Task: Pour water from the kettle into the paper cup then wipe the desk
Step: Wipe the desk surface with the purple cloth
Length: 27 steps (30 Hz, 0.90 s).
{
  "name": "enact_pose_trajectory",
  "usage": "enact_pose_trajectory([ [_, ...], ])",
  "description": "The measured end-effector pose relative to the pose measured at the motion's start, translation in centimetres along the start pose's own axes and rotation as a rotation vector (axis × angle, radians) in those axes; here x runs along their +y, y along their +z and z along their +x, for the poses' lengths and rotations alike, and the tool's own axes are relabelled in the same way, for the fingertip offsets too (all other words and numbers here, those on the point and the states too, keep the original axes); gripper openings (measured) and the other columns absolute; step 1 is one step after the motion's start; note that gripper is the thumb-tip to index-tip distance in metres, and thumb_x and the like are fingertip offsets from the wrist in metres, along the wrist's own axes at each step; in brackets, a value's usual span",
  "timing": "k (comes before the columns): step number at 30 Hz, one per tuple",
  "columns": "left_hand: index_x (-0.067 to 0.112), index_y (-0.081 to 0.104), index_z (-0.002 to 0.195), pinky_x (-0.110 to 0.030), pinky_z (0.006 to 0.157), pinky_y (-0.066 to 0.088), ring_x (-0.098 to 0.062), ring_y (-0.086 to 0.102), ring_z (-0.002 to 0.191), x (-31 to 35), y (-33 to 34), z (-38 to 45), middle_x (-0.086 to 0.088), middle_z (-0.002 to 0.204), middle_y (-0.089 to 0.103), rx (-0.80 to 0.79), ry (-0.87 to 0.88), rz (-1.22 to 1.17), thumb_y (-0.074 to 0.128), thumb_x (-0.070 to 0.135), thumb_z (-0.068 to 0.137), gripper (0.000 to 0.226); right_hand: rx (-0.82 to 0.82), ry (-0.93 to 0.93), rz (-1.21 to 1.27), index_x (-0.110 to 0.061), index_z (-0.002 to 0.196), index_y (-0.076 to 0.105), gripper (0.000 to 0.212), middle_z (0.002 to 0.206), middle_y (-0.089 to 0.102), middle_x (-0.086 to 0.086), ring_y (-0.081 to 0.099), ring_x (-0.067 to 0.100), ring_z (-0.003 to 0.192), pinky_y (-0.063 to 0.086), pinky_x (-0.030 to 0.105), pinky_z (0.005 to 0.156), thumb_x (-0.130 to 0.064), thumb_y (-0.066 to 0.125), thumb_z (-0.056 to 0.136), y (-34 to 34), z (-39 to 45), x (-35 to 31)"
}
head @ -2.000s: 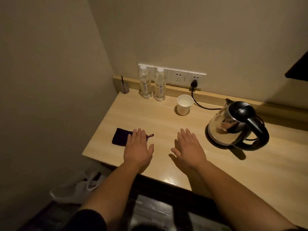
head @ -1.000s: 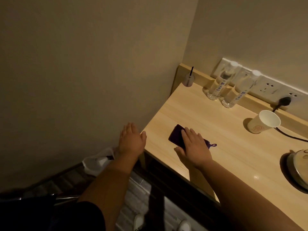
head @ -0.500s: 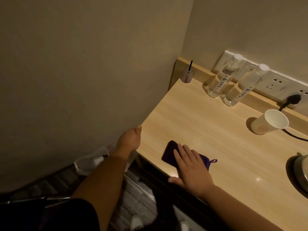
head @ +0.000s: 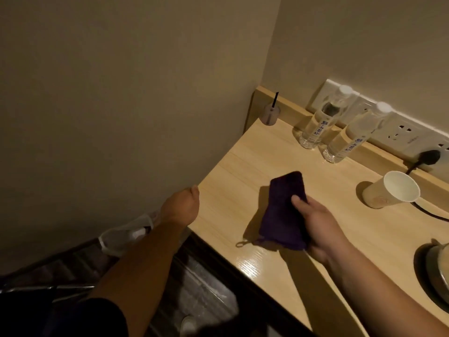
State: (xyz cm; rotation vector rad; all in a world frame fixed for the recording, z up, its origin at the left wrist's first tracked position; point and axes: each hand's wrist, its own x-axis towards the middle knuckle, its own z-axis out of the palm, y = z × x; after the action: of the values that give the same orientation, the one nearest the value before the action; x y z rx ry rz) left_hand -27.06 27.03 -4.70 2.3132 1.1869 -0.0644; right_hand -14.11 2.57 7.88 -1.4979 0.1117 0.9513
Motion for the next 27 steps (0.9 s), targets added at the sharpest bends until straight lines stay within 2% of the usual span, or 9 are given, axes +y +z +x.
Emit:
enact_pose_trajectory([
  [2, 0.008, 0.066, 0.096, -0.037, 0.078, 0.044, -0.032, 0.062, 0.089, 0.1, 0.2, 0.3, -0.015, 0.095, 0.068, -0.007, -0.051, 0.029, 0.012, 0.046, 0.103, 0.066, 0.066, -0.155, -0.167, -0.019, 0.11, 0.063, 0.018, 0.098, 0.07, 0.01, 0.066, 0.032, 0.089, 0.052, 0.048, 0.083, -0.024, 0.051, 0.097, 0.5, 4.3, -3.4],
  [5, 0.007, 0.065, 0.093, -0.036, 0.079, 0.046, -0.033, 0.063, 0.092, 0.2, 0.3, 0.7, -0.016, 0.092, 0.066, -0.021, -0.125, 0.028, 0.016, 0.046, 0.103, 0.063, 0.18, -0.433, -0.707, -0.023, 0.133, 0.05, 0.035, 0.104, 0.065, 0.006, 0.061, 0.03, 0.091, 0.048, 0.042, 0.078, -0.029, 0.046, 0.098, 2.0, 12.5, -6.5],
  [8, 0.006, 0.064, 0.096, -0.036, 0.076, 0.047, -0.034, 0.063, 0.089, 0.1, 0.6, 0.5, -0.014, 0.092, 0.067, 0.033, -0.098, 0.006, 0.026, 0.043, 0.103, 0.054, 0.092, -0.658, -1.201, -0.012, 0.142, 0.039, 0.046, 0.131, 0.055, 0.018, 0.053, 0.038, 0.114, 0.042, 0.042, 0.091, -0.02, 0.044, 0.097, 3.5, 19.7, -6.3],
  [12, 0.009, 0.055, 0.113, -0.035, 0.073, 0.044, -0.029, 0.064, 0.094, 0.1, 0.4, 0.4, -0.011, 0.105, 0.065, 0.014, -0.105, -0.022, 0.029, 0.032, 0.104, 0.036, 0.04, -0.813, -1.652, -0.005, 0.14, 0.036, 0.051, 0.144, 0.04, 0.022, 0.038, 0.04, 0.126, 0.033, 0.051, 0.105, -0.028, 0.043, 0.096, 5.1, 23.7, -2.9],
  [16, 0.009, 0.062, 0.106, -0.036, 0.074, 0.044, -0.032, 0.063, 0.093, -0.4, 0.4, 0.4, -0.012, 0.098, 0.066, 0.031, -0.109, 0.012, 0.026, 0.042, 0.103, 0.048, -0.089, -0.837, -1.685, -0.007, 0.149, 0.024, 0.057, 0.157, 0.022, 0.017, 0.019, 0.036, 0.144, 0.016, 0.048, 0.116, -0.034, 0.034, 0.099, 4.7, 22.0, -1.4],
  [19, 0.007, 0.064, 0.096, -0.036, 0.08, 0.045, -0.032, 0.062, 0.093, 0.2, 0.6, 0.6, -0.015, 0.093, 0.065, 0.029, -0.096, -0.023, 0.021, 0.043, 0.104, 0.058, -0.261, -0.94, -1.607, -0.005, 0.145, 0.034, 0.057, 0.154, 0.03, 0.018, 0.027, 0.036, 0.141, 0.016, 0.046, 0.114, -0.032, 0.039, 0.095, 5.0, 16.2, 2.8],
  [23, 0.004, 0.066, 0.105, -0.039, 0.086, 0.044, -0.035, 0.061, 0.101, 0.4, 0.2, 0.2, -0.019, 0.106, 0.067, 0.013, -0.043, 0.007, 0.011, 0.044, 0.104, 0.068, -0.431, -1.055, -1.564, -0.009, 0.138, 0.048, 0.055, 0.148, 0.042, 0.013, 0.039, 0.03, 0.136, 0.017, 0.047, 0.112, -0.029, 0.057, 0.088, 4.2, 6.2, 11.0],
  [25, 0.002, 0.066, 0.107, -0.04, 0.083, 0.044, -0.037, 0.061, 0.101, 0.5, -0.1, -0.1, -0.022, 0.109, 0.067, 0.006, -0.018, 0.016, 0.011, 0.043, 0.104, 0.069, -0.471, -1.022, -1.515, -0.011, 0.138, 0.048, 0.055, 0.149, 0.041, 0.009, 0.037, 0.024, 0.138, 0.016, 0.046, 0.113, -0.022, 0.06, 0.086, 4.0, 1.8, 13.8],
  [27, 0.001, 0.067, 0.104, -0.039, 0.079, 0.043, -0.037, 0.061, 0.098, 0.5, -0.2, -0.2, -0.023, 0.108, 0.066, 0.008, -0.016, 0.04, 0.011, 0.043, 0.104, 0.07, -0.52, -0.864, -1.306, -0.014, 0.141, 0.046, 0.053, 0.15, 0.041, 0.004, 0.034, 0.017, 0.139, 0.017, 0.04, 0.116, -0.018, 0.057, 0.089, 3.9, -1.7, 15.0],
])
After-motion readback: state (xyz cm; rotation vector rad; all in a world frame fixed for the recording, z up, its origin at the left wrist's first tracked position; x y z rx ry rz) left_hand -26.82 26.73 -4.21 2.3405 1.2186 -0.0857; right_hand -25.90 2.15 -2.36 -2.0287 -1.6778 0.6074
